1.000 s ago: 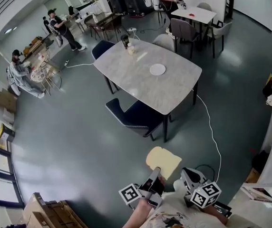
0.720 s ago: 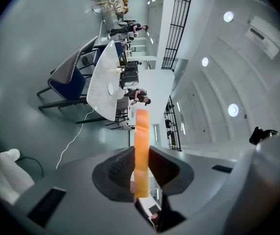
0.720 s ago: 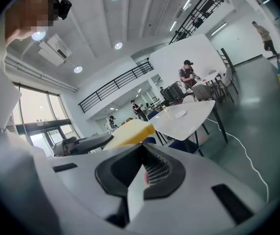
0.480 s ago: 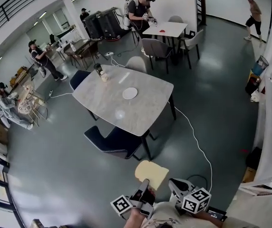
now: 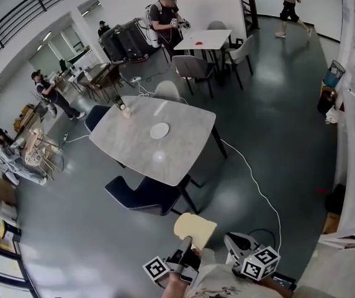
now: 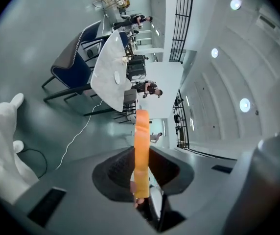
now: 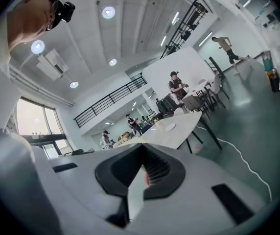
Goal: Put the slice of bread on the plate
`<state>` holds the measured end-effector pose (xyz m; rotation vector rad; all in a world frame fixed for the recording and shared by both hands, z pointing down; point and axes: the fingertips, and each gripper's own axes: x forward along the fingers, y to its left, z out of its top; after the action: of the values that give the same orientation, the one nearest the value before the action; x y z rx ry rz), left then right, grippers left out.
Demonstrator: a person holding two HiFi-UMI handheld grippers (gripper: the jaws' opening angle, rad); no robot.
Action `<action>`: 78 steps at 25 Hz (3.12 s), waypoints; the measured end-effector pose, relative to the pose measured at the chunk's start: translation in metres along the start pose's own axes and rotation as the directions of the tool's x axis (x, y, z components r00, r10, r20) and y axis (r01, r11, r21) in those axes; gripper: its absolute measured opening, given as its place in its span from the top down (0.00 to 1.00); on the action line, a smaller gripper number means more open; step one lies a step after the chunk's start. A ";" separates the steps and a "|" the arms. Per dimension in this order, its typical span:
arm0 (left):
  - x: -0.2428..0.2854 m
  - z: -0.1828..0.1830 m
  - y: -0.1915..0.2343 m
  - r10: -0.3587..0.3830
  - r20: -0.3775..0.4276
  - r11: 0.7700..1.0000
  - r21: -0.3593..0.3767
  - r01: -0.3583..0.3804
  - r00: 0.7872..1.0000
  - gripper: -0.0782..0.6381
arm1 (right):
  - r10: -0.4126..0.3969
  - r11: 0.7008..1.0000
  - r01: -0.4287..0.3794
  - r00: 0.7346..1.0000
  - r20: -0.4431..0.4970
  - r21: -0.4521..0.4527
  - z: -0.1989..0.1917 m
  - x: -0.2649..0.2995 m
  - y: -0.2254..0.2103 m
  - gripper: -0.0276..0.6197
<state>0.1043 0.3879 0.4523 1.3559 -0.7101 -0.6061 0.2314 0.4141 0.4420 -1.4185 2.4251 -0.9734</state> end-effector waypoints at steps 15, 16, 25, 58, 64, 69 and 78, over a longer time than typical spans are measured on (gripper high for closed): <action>0.068 0.077 -0.001 -0.017 -0.056 0.998 -0.054 0.014 0.998 0.76 | -0.061 0.998 0.059 0.995 -0.083 -0.029 0.017 0.092 -0.010 0.95; 0.074 0.088 -0.006 -0.023 -0.052 0.998 -0.055 0.020 0.998 0.76 | -0.063 0.998 0.060 0.993 -0.095 -0.035 0.021 0.103 -0.009 0.95; 0.097 0.192 -0.036 -0.089 -0.015 0.993 -0.075 0.088 0.996 0.76 | -0.056 0.996 0.046 0.990 -0.133 -0.082 0.050 0.214 0.010 0.95; 0.172 0.404 -0.042 -0.116 0.145 0.989 -0.077 0.128 0.983 0.76 | 0.066 0.987 -0.100 0.968 -0.243 -0.130 0.092 0.476 0.013 0.95; 0.236 0.445 -0.065 -0.102 0.158 0.994 -0.008 0.105 0.982 0.76 | 0.107 0.982 -0.139 0.966 -0.235 -0.124 0.140 0.534 -0.020 0.95; 0.281 0.460 -0.071 -0.079 0.175 0.997 -0.010 0.082 0.981 0.76 | 0.112 0.982 -0.146 0.962 -0.249 -0.122 0.165 0.564 -0.053 0.95; 0.334 0.483 -0.062 -0.026 0.216 1.000 0.022 0.022 0.976 0.76 | 0.128 0.983 -0.160 0.947 -0.293 -0.088 0.190 0.598 -0.097 0.95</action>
<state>-0.0416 -0.1847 0.4594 1.3304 -0.8772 -0.7760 0.0662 -0.1985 0.4583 -1.1789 2.7866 -1.0908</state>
